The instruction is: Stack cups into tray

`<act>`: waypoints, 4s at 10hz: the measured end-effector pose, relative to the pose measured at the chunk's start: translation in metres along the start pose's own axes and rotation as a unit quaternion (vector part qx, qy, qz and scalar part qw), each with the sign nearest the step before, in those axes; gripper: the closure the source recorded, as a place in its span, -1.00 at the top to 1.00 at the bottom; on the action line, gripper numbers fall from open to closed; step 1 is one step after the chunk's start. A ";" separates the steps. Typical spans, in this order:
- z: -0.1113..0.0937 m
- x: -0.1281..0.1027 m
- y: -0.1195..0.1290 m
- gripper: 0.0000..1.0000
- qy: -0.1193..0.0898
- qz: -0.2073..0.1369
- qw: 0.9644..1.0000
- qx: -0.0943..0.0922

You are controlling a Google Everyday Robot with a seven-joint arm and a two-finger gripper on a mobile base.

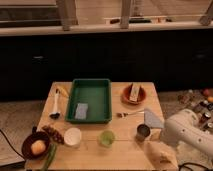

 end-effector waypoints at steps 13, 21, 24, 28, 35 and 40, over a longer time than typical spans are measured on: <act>-0.018 0.021 -0.024 0.60 -0.025 0.210 0.976 0.041; -0.007 0.018 -0.071 0.60 -0.055 0.220 0.970 0.089; -0.002 0.030 -0.081 0.60 -0.072 0.220 0.967 0.107; -0.016 0.028 -0.085 0.60 -0.095 0.209 0.965 0.129; -0.037 0.012 -0.103 0.60 -0.110 0.168 0.969 0.140; -0.024 -0.005 -0.124 0.18 -0.132 0.141 0.973 0.131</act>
